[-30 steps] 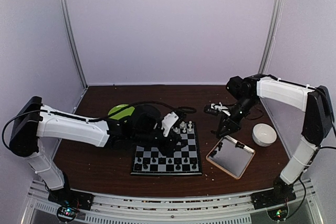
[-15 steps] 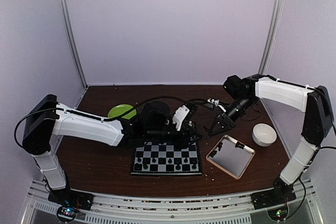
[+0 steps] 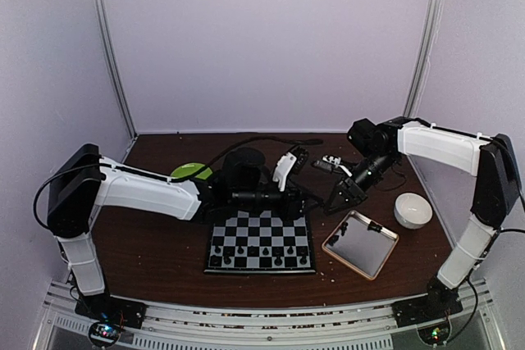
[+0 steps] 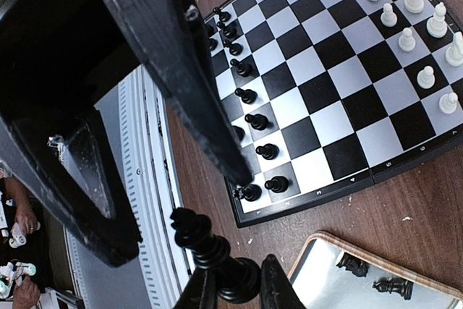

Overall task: Set up the chess pieces on the board
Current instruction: Pass from the right arm to the left

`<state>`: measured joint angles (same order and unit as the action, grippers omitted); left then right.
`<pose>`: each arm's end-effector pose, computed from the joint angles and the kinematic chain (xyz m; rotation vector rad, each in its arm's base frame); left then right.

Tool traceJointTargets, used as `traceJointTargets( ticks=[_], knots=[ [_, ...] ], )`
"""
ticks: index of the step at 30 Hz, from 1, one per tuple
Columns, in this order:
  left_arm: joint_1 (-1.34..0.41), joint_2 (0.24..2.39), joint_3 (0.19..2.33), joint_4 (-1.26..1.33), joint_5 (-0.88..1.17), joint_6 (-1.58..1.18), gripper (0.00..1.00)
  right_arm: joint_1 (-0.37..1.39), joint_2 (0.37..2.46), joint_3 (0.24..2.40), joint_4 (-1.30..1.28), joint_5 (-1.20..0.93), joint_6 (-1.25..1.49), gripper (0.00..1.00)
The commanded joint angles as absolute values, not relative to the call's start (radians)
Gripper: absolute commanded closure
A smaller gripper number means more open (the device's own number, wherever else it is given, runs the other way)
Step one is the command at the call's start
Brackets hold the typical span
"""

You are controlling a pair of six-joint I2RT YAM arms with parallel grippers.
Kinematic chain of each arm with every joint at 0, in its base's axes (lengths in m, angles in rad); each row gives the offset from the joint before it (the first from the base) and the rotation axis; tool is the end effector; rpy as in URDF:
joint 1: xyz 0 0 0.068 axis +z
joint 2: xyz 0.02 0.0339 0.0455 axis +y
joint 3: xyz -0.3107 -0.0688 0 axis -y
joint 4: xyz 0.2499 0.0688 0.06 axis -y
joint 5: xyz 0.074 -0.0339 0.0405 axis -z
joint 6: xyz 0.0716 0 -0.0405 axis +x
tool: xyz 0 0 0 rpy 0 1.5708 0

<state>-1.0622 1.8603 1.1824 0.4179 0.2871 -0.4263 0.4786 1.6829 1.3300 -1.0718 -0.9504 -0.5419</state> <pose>0.2155 -0.4281 0.2646 0.8431 1.8450 -1.2643 0.2633 0.2022 0.2778 -1.3832 2.2668 1.3585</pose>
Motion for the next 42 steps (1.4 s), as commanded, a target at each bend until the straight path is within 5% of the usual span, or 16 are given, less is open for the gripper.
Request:
traceJointTargets(
  ticks=[1, 24, 30, 35, 42],
  knots=[
    [-1.057, 1.893, 1.241, 0.44, 0.343, -0.442, 0.59, 0.49, 1.672, 1.327, -1.065, -0.977, -0.534, 0.84],
    [-1.039, 1.91, 1.244, 0.429, 0.363, -0.468, 0.62, 0.492, 1.677, 1.353, -1.085, -1.005, -0.545, 0.84],
    [-1.037, 1.911, 1.242, 0.433, 0.369, -0.471, 0.72, 0.492, 1.677, 1.353, -1.086, -1.005, -0.543, 0.84],
    [-1.037, 1.913, 1.246, 0.425, 0.368, -0.472, 0.69, 0.492, 1.673, 1.356, -1.082, -1.003, -0.54, 0.84],
    [-1.037, 1.912, 1.249, 0.43, 0.382, -0.47, 0.83, 0.492, 1.673, 1.357, -1.075, -1.001, -0.535, 0.83]
  ],
)
